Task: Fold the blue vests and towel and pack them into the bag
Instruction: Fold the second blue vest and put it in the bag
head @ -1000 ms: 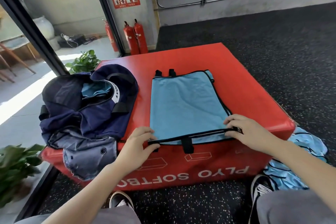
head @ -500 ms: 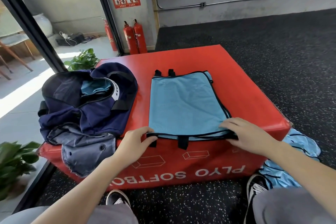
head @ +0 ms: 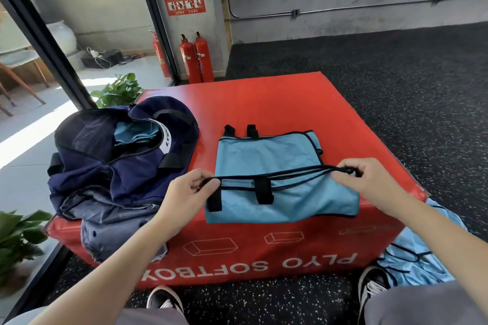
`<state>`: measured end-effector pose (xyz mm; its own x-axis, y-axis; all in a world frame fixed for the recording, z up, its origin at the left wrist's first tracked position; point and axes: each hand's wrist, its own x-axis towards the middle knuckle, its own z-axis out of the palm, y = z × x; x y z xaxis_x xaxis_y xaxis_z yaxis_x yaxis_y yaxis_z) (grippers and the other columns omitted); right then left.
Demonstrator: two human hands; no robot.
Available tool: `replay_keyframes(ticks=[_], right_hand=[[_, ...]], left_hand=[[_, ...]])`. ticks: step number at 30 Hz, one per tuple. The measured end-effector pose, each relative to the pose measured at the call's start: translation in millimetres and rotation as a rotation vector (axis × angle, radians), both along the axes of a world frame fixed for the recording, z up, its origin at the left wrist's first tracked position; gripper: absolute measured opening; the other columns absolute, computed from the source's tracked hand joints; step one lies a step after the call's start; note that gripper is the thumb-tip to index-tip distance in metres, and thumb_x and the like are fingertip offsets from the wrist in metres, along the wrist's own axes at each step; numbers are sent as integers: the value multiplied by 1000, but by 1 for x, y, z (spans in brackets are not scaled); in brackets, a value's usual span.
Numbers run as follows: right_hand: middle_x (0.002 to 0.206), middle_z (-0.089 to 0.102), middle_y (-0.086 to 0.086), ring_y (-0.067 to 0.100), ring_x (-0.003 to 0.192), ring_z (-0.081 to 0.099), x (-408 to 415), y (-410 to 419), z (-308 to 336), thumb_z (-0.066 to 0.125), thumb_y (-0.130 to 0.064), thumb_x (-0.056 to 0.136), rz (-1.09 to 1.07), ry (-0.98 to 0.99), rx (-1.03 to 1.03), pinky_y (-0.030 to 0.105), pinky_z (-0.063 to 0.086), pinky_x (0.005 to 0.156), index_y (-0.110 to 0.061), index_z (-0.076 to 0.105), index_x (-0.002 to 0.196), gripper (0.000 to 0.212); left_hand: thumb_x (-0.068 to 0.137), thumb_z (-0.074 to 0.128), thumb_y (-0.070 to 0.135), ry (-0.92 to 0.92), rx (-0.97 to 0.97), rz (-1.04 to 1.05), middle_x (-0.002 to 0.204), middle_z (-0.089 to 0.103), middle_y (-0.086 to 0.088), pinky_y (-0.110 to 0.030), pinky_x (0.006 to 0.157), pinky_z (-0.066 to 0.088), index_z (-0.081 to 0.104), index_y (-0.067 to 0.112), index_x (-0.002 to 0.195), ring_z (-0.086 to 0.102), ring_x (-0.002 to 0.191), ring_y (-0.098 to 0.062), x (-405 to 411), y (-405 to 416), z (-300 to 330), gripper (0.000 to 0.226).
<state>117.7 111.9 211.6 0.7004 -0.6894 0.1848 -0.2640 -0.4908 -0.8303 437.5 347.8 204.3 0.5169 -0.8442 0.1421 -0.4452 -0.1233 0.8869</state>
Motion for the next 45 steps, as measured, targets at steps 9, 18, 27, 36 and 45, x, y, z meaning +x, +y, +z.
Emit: replay_keyframes(ticks=[9,18,27,36,45], right_hand=[[70,53,-3,9,67,46,52,-62,12,71,-25,92,-89,-76,105,28,37,61,-2,67,84,25],[58,58,-21,-3,55,47,91,-119,-5,75,-27,90,-115,101,-12,18,36,58,-28,73,85,6],[126,59,-7,23,121,51,126,-124,-20,68,-43,91,-293,448,-455,47,39,101,-31,49,138,52],[105,60,-18,15,105,54,189,-67,-35,57,-51,95,13,358,-325,41,44,96,-33,49,134,43],[124,61,-13,3,107,59,223,-60,-25,64,-51,93,-5,118,23,16,41,83,-33,45,142,55]], left_hand=[[92,71,24,-138,-49,147,80,71,19,-10,72,46,66,36,83,63,74,2,36,-75,14,15],[90,72,33,-173,22,258,78,70,5,-17,67,48,64,42,82,64,78,-11,69,-149,-12,15],[86,74,47,-360,261,235,97,53,7,-23,80,39,63,22,124,52,85,-7,98,-171,-42,47],[92,65,47,-407,141,161,96,57,9,-17,83,41,59,26,129,54,91,2,83,-158,-43,42],[94,68,33,-73,-35,154,123,60,14,-9,85,48,55,24,136,61,100,8,75,-157,-23,45]])
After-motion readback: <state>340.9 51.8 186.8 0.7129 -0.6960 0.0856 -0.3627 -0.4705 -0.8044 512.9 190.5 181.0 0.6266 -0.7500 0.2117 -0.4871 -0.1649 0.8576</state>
